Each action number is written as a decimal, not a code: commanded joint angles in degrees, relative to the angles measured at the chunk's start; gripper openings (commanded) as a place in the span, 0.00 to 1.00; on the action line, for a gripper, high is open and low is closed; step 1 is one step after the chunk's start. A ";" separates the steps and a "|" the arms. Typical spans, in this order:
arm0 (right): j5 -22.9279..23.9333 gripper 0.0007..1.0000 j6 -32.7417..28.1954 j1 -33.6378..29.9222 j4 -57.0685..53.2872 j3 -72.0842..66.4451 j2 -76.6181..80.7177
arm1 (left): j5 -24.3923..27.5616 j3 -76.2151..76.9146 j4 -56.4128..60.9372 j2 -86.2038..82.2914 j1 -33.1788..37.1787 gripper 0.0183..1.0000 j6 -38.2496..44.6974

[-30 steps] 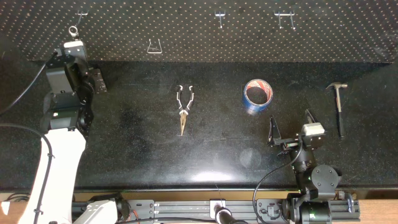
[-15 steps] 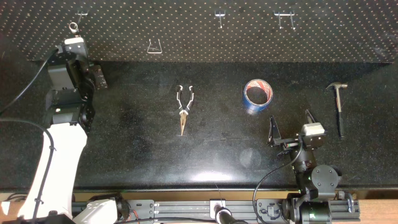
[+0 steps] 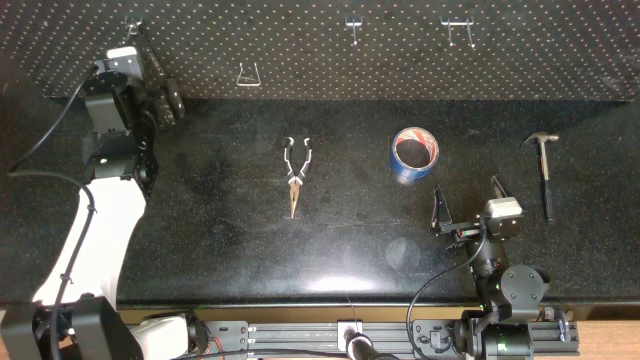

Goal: Place Tools Onto Pegboard

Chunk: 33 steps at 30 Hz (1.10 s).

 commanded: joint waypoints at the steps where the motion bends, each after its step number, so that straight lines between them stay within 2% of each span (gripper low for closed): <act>1: -0.11 0.99 -0.42 0.07 -0.17 -0.26 -0.42 | 2.97 3.32 -0.44 0.20 0.24 0.94 -0.26; 2: -0.11 0.99 -0.42 0.07 -0.17 -0.26 -0.42 | 4.90 5.05 -4.13 0.17 0.24 0.94 -1.99; 3: -0.11 0.99 -0.42 0.07 -0.17 -0.26 -0.42 | 6.36 8.13 -12.04 0.20 0.22 0.94 -7.32; 5: -0.11 0.99 -0.42 0.07 -0.17 -0.26 -0.42 | 7.56 14.10 -31.95 0.22 -1.77 0.95 -18.47; 6: -0.11 0.99 -0.42 0.07 -0.17 -0.26 -0.42 | 7.48 16.63 -42.60 0.55 -4.44 0.95 -20.06; 9: -0.11 0.99 -0.42 0.07 -0.17 -0.26 -0.42 | 5.38 19.89 -55.43 6.27 -18.16 0.96 -21.11; 10: -0.11 0.99 -0.42 0.07 -0.17 -0.26 -0.42 | 6.32 22.16 -57.13 9.94 -22.14 0.96 -23.52; 11: -0.11 0.99 -0.42 0.07 -0.17 -0.26 -0.42 | 9.42 28.13 -59.21 17.00 -26.23 0.96 -23.50; 13: -0.11 0.99 -0.42 0.07 -0.17 -0.26 -0.42 | 11.47 42.21 -68.37 27.30 -30.21 1.00 -21.70; 15: -0.11 0.99 -0.42 0.07 -0.17 -0.26 -0.42 | 6.08 60.96 -82.82 38.91 -34.42 1.00 -20.33; 17: -0.11 0.99 -0.42 0.07 -0.17 -0.26 -0.42 | 5.09 66.29 -84.56 42.73 -35.82 1.00 -20.39; 20: -0.11 0.99 -0.42 0.07 -0.17 -0.26 -0.42 | 6.47 62.20 -83.14 43.60 -35.23 0.99 -22.71; 21: -0.11 0.99 -0.42 0.07 -0.17 -0.26 -0.42 | 7.58 58.71 -80.54 43.63 -34.93 1.00 -25.68; 23: -0.11 0.99 -0.42 0.07 -0.17 -0.26 -0.42 | 12.94 52.59 -73.88 43.34 -34.62 1.00 -30.84; 24: -0.11 0.99 -0.42 0.07 -0.17 -0.26 -0.42 | 13.14 49.48 -72.26 42.99 -35.10 1.00 -34.07; 30: -0.11 0.99 -0.42 0.07 -0.17 -0.26 -0.42 | 10.19 46.42 -69.57 41.35 -35.65 1.00 -36.63; 33: -0.09 0.99 -0.42 0.07 -0.17 -0.26 -0.42 | 8.55 46.42 -70.23 41.05 -34.62 1.00 -32.68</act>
